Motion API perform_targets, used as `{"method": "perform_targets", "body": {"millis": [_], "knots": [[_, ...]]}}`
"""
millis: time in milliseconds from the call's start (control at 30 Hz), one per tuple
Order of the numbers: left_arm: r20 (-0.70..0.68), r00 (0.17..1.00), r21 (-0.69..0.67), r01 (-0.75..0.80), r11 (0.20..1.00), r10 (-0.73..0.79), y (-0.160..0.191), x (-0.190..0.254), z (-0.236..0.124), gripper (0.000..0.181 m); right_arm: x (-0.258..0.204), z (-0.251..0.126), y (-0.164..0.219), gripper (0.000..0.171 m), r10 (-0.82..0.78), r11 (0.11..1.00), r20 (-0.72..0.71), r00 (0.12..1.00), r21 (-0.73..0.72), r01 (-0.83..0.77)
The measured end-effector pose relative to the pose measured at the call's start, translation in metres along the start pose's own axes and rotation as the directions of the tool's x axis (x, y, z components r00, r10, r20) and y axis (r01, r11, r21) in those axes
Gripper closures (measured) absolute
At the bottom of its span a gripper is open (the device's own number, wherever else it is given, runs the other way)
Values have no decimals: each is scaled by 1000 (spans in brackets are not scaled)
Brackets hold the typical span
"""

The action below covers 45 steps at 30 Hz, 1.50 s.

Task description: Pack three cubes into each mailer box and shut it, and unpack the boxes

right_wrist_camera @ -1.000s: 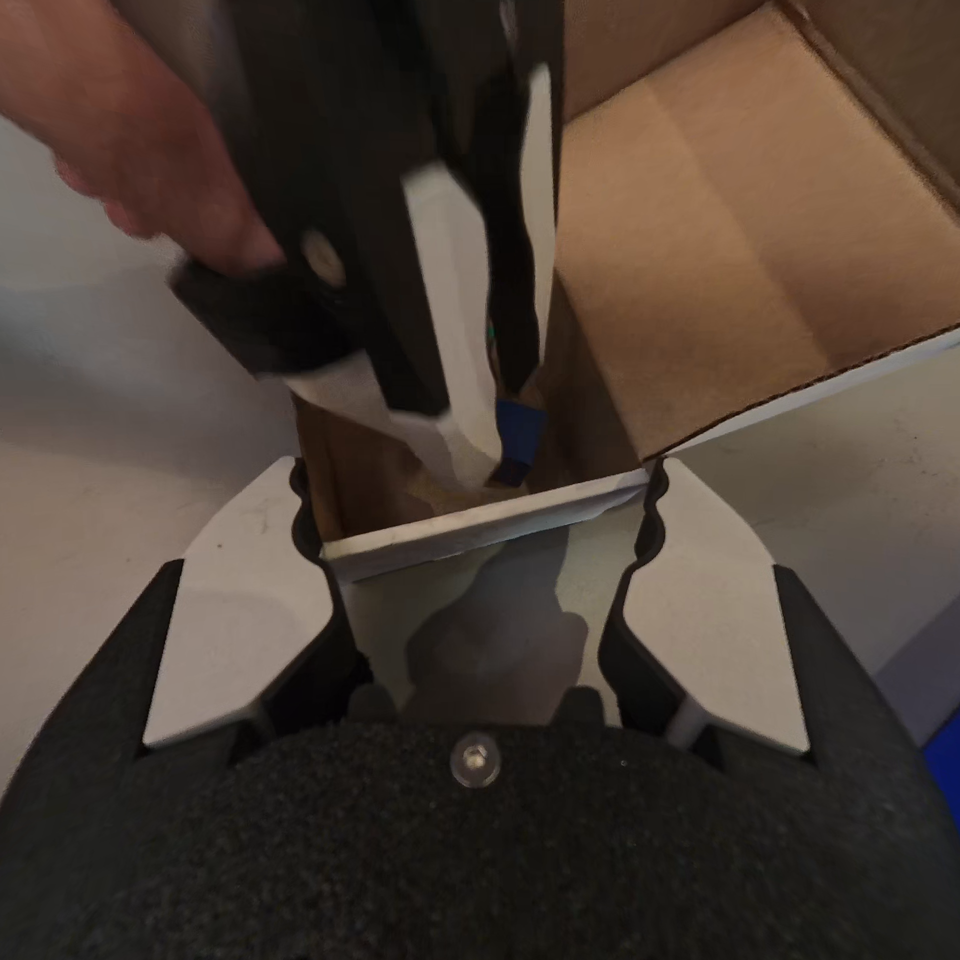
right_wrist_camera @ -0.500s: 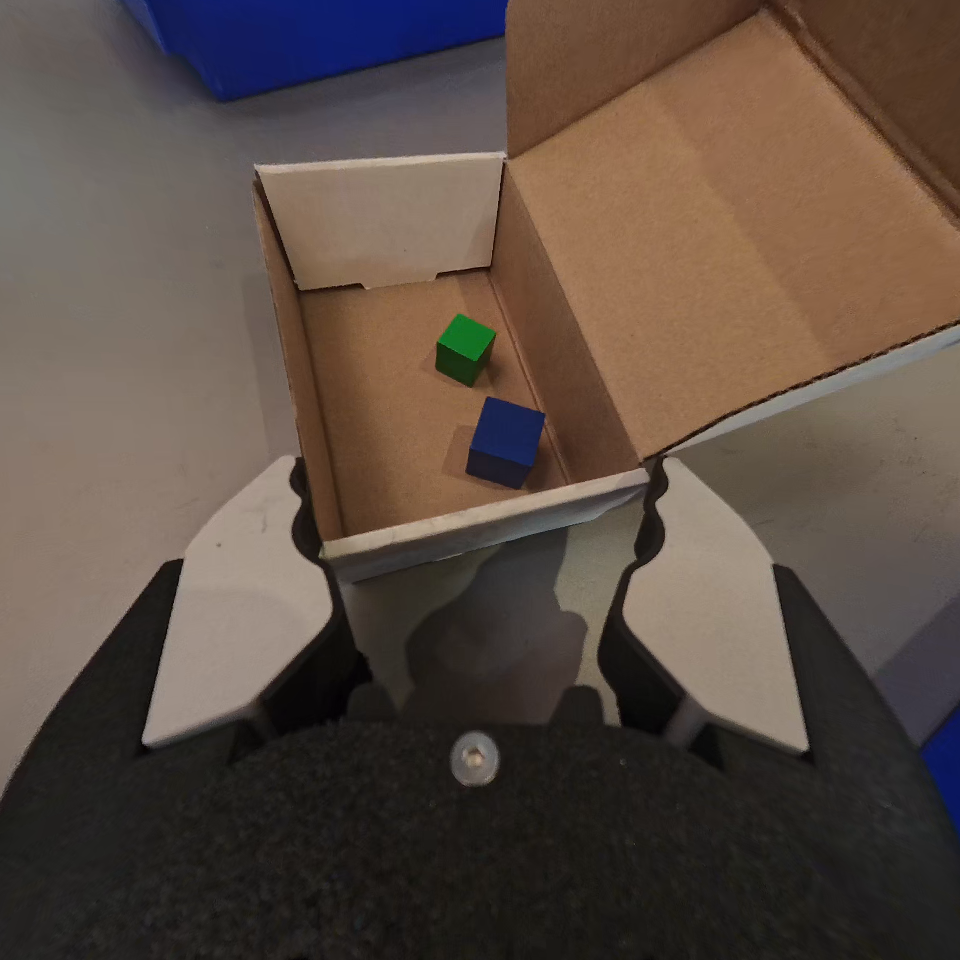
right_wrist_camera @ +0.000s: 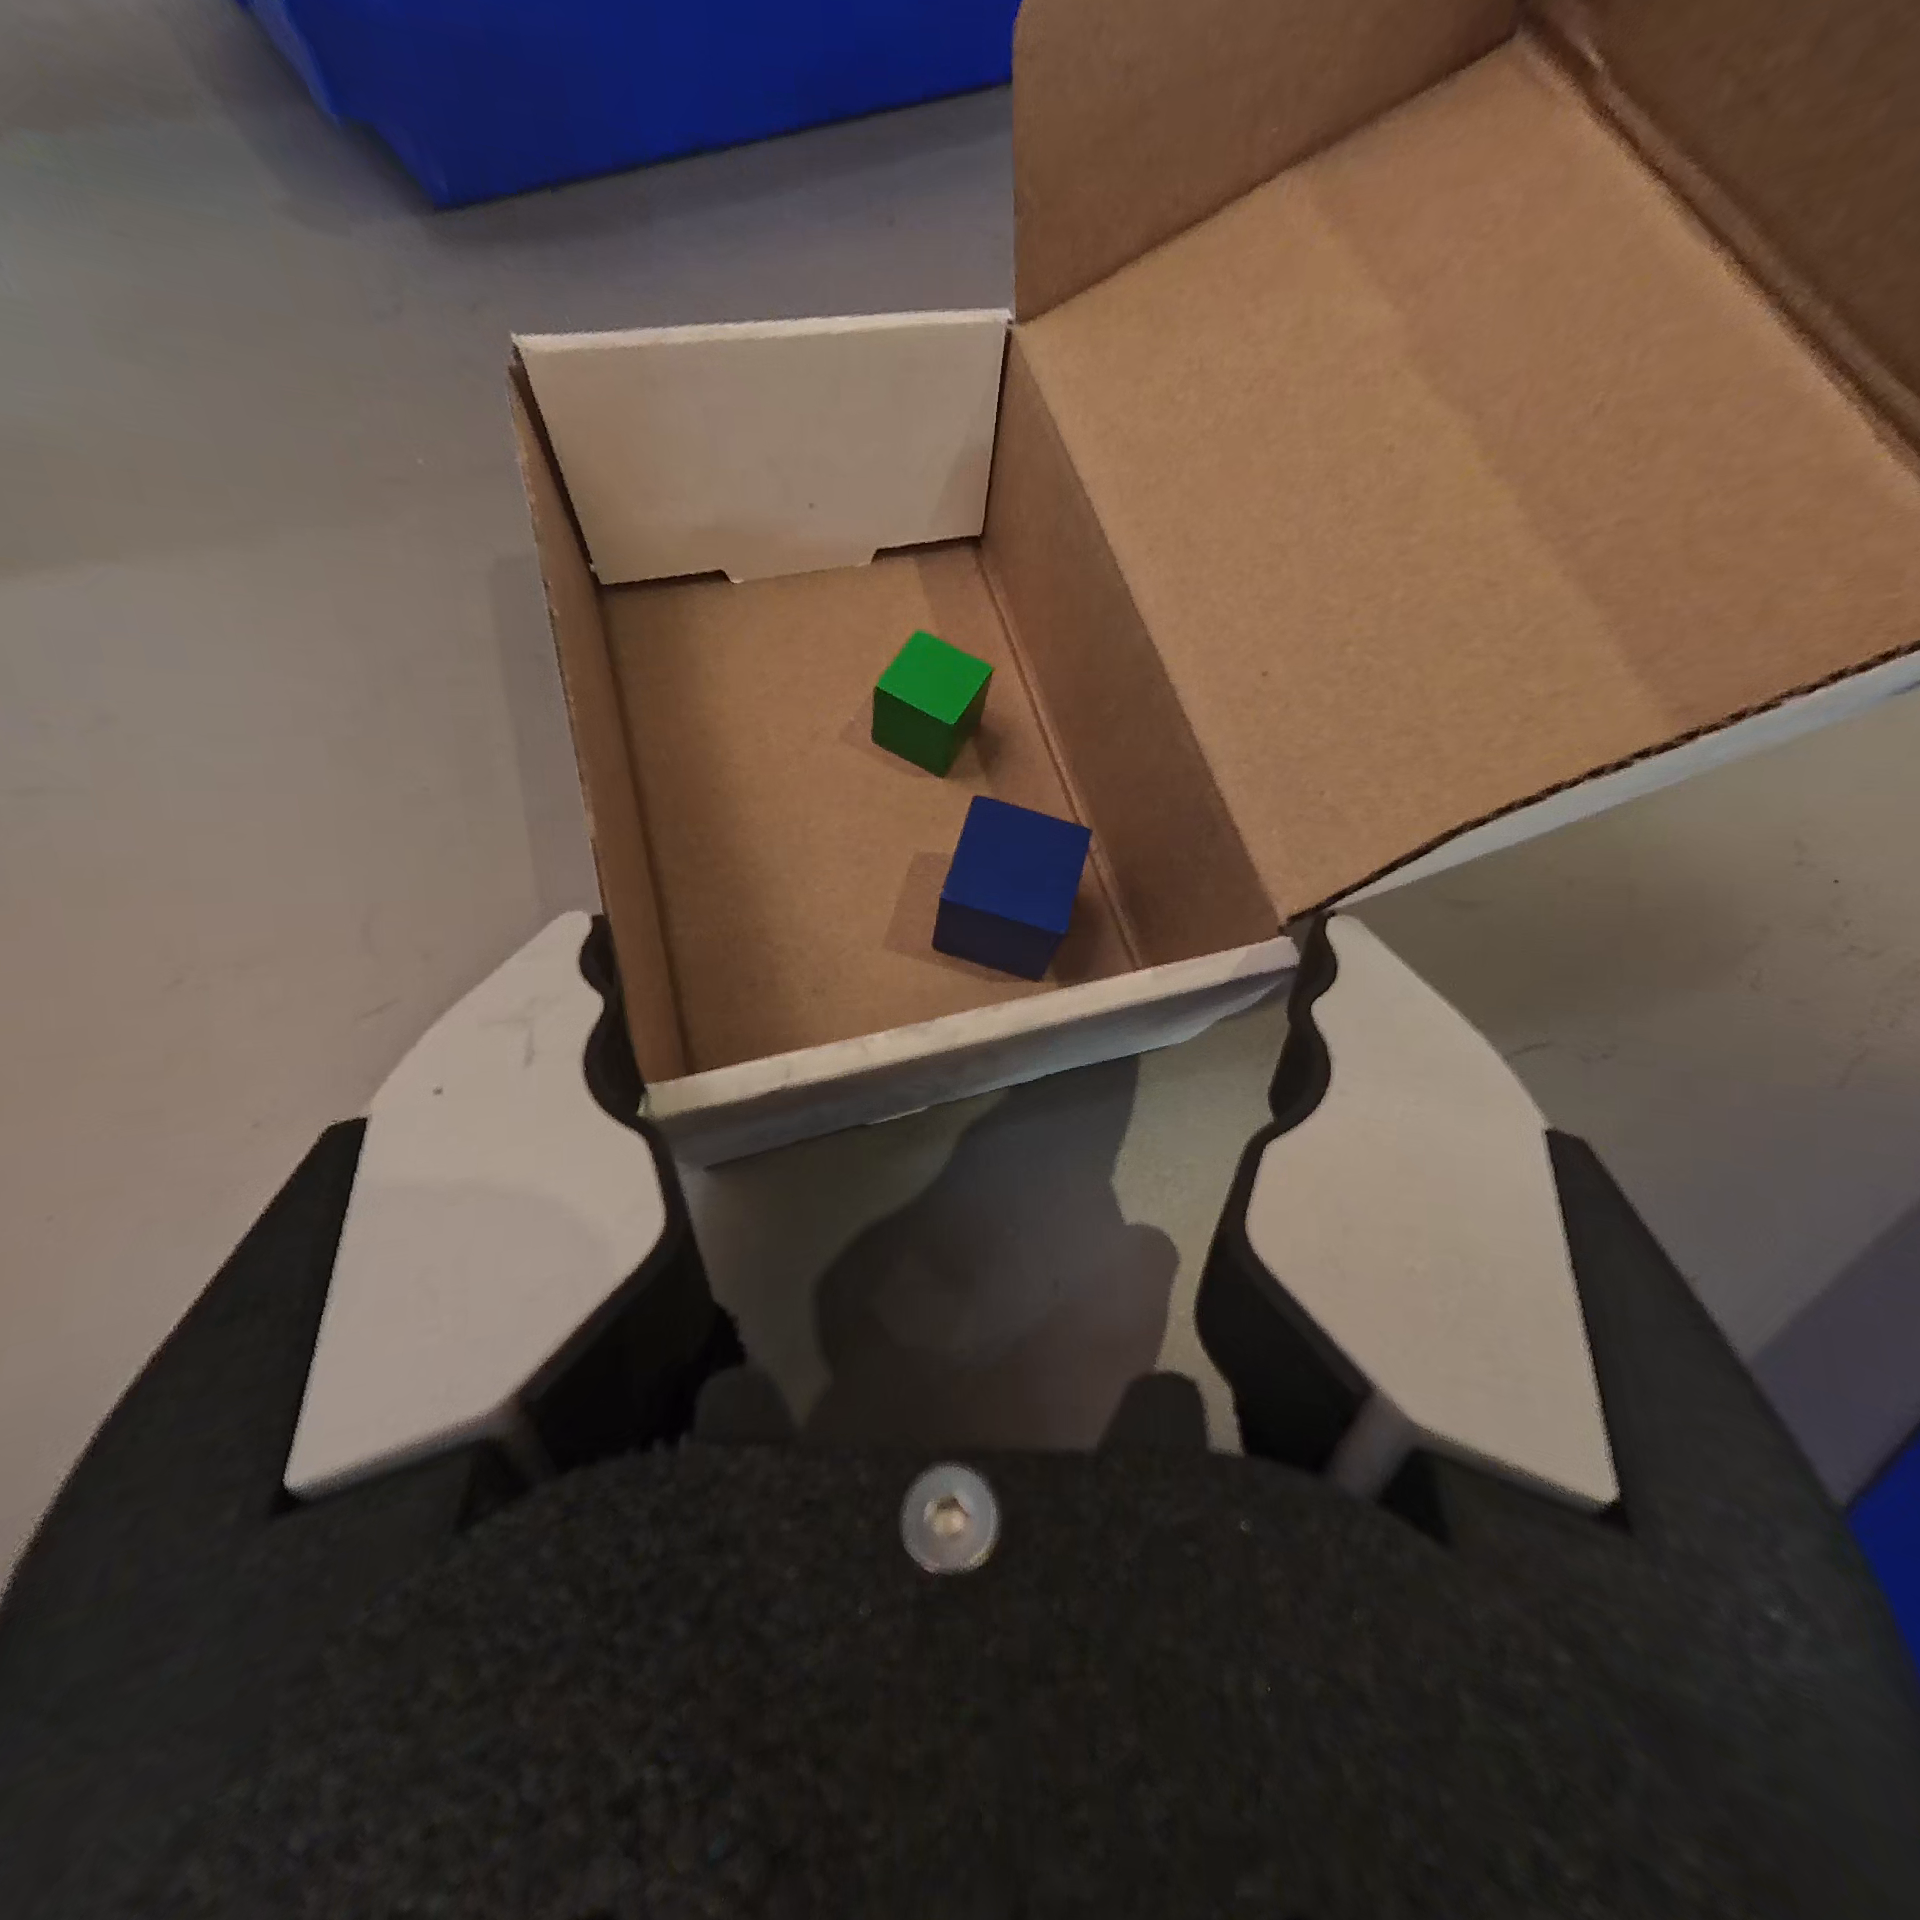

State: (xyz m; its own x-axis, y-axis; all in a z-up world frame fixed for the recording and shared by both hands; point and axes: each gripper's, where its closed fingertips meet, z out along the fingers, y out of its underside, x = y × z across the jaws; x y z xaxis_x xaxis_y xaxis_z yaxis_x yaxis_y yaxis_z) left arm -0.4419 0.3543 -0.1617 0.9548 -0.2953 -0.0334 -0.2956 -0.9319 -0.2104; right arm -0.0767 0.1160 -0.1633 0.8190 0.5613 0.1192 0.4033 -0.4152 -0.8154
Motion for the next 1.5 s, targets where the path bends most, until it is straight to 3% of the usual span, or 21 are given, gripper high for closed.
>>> {"method": "perform_targets", "body": {"millis": [133,200,267,367,467,567,633,700,767,833,900,1133,1300,1500], "knots": [[44,998,-70,-33,997,36,8,5,20,119,0,0,0,52,-1,1000,4,1000,-1,1],[75,995,-82,-54,995,60,9,4,28,136,0,0,0,52,-1,1000,6,1000,0,1],[30,998,-75,-45,996,47,9,10,25,136,0,0,0,52,-2,1000,6,1000,2,2],[-47,994,-1,-97,995,97,0,30,3,135,0,-1,1,52,-1,1000,8,1000,5,1],[-152,932,151,-307,940,329,-7,85,-46,136,0,0,0,52,-2,1000,8,1000,4,2],[-196,735,326,-576,750,649,8,170,-96,136,0,0,0,52,-4,1000,6,1000,1,4],[-206,465,431,-747,507,861,43,236,-118,136,0,0,0,52,-4,1000,6,1000,2,4],[-162,195,485,-838,250,967,82,287,-123,136,0,0,0,52,-4,1000,6,1000,2,4],[-126,38,415,-905,88,991,108,318,-109,136,0,-1,1,52,-3,1000,6,1000,5,3],[-33,-68,324,-945,-54,997,109,337,-87,136,0,0,0,52,-1,1000,8,1000,6,1],[-1,-141,248,-959,-136,990,103,348,-69,136,0,0,0,52,-2,1000,7,1000,6,2],[-177,-132,-6,-991,-135,975,92,330,-30,136,0,0,0,52,-7,1000,4,1000,3,7],[-188,-129,-42,-989,-139,974,93,336,-12,136,0,0,0,52,0,1000,12,1000,4,0],[-145,-59,26,-998,-56,988,96,356,-4,136,-1,0,0,52,-8,1000,8,1000,2,8]]}}
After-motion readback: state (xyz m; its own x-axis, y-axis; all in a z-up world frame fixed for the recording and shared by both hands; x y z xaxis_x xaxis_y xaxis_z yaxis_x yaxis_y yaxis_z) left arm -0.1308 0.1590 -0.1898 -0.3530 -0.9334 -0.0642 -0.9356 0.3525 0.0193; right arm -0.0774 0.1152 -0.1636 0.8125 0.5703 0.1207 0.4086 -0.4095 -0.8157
